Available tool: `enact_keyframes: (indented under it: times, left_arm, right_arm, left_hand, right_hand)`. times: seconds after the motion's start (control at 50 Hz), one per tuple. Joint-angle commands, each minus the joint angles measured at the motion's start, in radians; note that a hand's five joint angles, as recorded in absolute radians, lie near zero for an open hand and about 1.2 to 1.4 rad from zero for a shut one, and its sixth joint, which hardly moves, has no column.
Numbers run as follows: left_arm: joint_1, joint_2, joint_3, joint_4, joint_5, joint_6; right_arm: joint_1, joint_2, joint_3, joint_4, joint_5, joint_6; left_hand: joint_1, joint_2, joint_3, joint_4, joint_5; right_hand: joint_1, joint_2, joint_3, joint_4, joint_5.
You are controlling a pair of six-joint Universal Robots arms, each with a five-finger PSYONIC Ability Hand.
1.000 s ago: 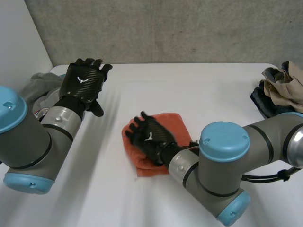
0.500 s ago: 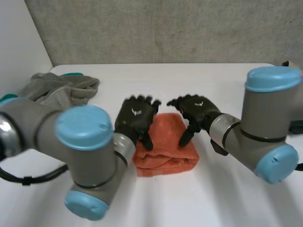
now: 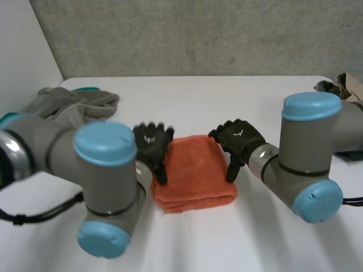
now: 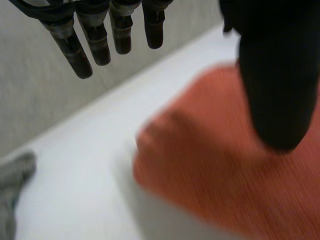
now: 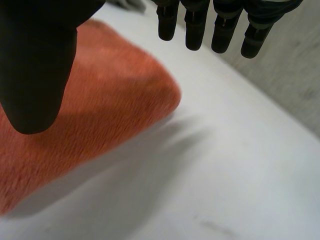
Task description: Fold the laundry.
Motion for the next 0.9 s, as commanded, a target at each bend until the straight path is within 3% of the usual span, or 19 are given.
enact_keyframes:
  times: [0.02,0.08,0.18,0.24,0.54,0.72,0.9]
  left_arm:
    - [0.055,0.124,0.098,-0.033,0.264,0.001]
    - [0.083,0.134,0.136,-0.085,0.377,0.001]
    - [0.106,0.115,0.27,-0.249,0.66,-0.001]
    - [0.106,0.091,0.303,-0.296,0.763,-0.002]
    - [0.092,0.08,0.297,-0.253,0.765,-0.001]
    - [0.092,0.086,0.297,-0.253,0.767,-0.001]
    - [0.092,0.089,0.296,-0.254,0.765,-0.001]
  right_arm:
    - [0.039,-0.151,0.249,-0.201,-0.009,-0.074]
    - [0.077,-0.162,0.319,-0.248,-0.017,-0.085]
    - [0.143,-0.157,0.441,-0.372,-0.017,-0.085]
    - [0.156,-0.136,0.472,-0.441,-0.018,-0.085]
    - [0.151,0.065,0.396,-0.667,-0.023,-0.145]
    - [0.151,0.108,0.34,-0.67,-0.021,-0.188]
    - [0.15,0.116,0.299,-0.672,-0.027,-0.186]
  left_hand:
    - [0.004,-0.008,-0.011,-0.004,-0.022]
    - [0.01,-0.002,-0.005,0.002,-0.017]
    - [0.004,-0.008,-0.011,-0.004,-0.022]
    - [0.01,-0.002,-0.005,0.002,-0.017]
    - [0.013,0.001,-0.002,0.005,-0.014]
    - [0.015,0.004,0.001,0.008,-0.011]
    - [0.018,0.007,0.004,0.011,-0.008]
  right_hand:
    - [0.033,0.046,0.048,0.048,0.035]
    - [0.033,0.046,0.048,0.048,0.035]
    - [0.033,0.046,0.048,0.048,0.035]
    - [0.033,0.046,0.048,0.048,0.035]
    - [0.088,0.101,0.104,0.104,0.091]
    - [0.253,0.266,0.268,0.268,0.255]
    - [0.588,0.601,0.603,0.603,0.59]
